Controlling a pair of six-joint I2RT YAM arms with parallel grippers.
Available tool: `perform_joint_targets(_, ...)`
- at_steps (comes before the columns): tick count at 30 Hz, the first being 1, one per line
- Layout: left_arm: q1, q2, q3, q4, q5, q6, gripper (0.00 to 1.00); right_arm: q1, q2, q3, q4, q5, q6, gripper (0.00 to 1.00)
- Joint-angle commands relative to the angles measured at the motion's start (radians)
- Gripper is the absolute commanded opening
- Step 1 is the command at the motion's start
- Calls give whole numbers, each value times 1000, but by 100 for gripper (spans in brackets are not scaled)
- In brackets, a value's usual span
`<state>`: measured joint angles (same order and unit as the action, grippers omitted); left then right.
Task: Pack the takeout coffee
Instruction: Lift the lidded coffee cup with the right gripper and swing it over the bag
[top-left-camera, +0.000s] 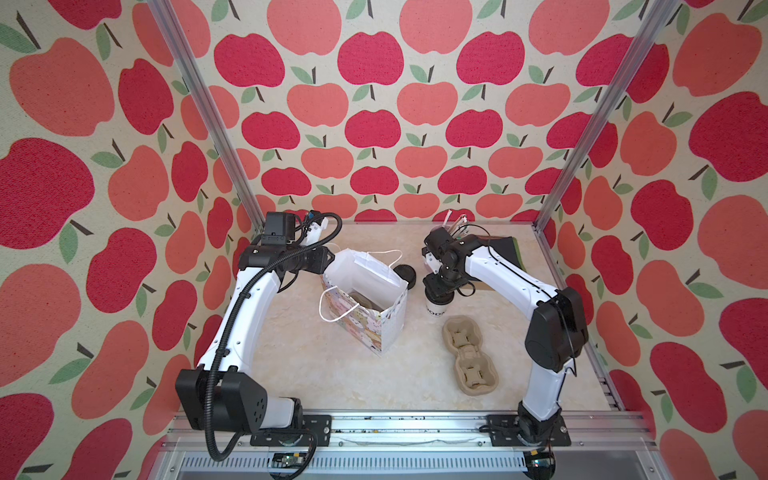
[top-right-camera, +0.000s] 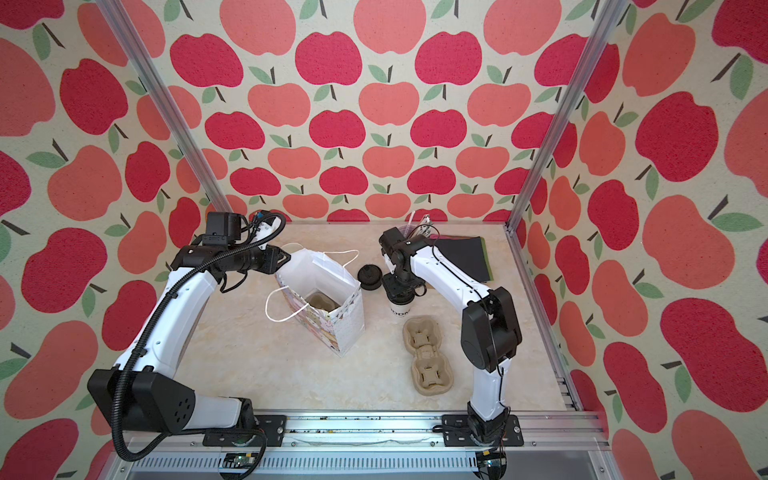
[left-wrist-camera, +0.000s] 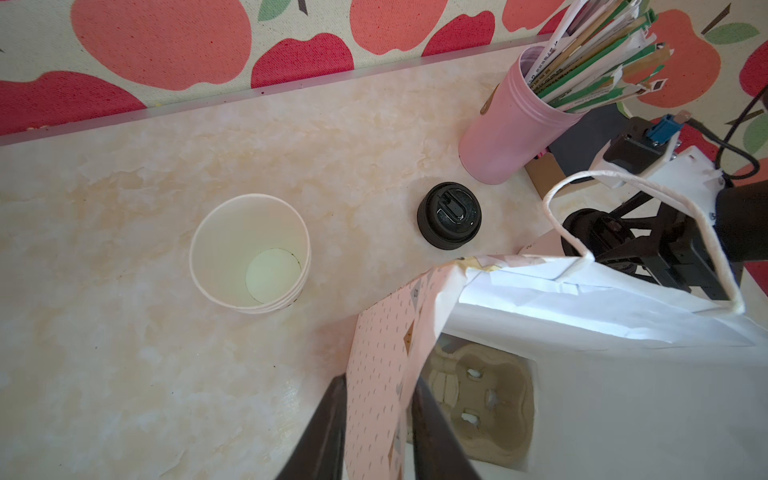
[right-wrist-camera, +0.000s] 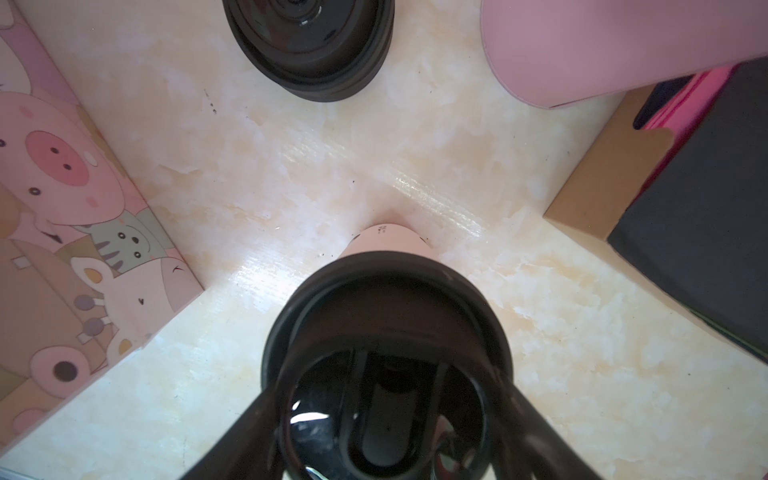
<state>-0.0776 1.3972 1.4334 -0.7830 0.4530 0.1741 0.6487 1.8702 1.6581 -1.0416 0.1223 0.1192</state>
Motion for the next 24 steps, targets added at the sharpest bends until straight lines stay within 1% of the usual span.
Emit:
perform_joint_targets(1,-11,-3,16,-26,-6,18,22,9,-53,4,-33,11,-22,67)
perform_joint_targets(5,-17,-9,11,-21,-13,16,14,11,-77,33,-61,20,-24,67)
perform_joint_targets(10,-24,-12,0,-19,-11,-1,1,20,-119,91,-116,30,-35,67)
perform_joint_targets(18,-31,-52,-47,23,6,-67,0,50,-163,225,-212,31,-54,67)
perform_joint_targets(24,-42,-62,-60,25,5,-91,0,78,-196,341,-253,2,-65,67)
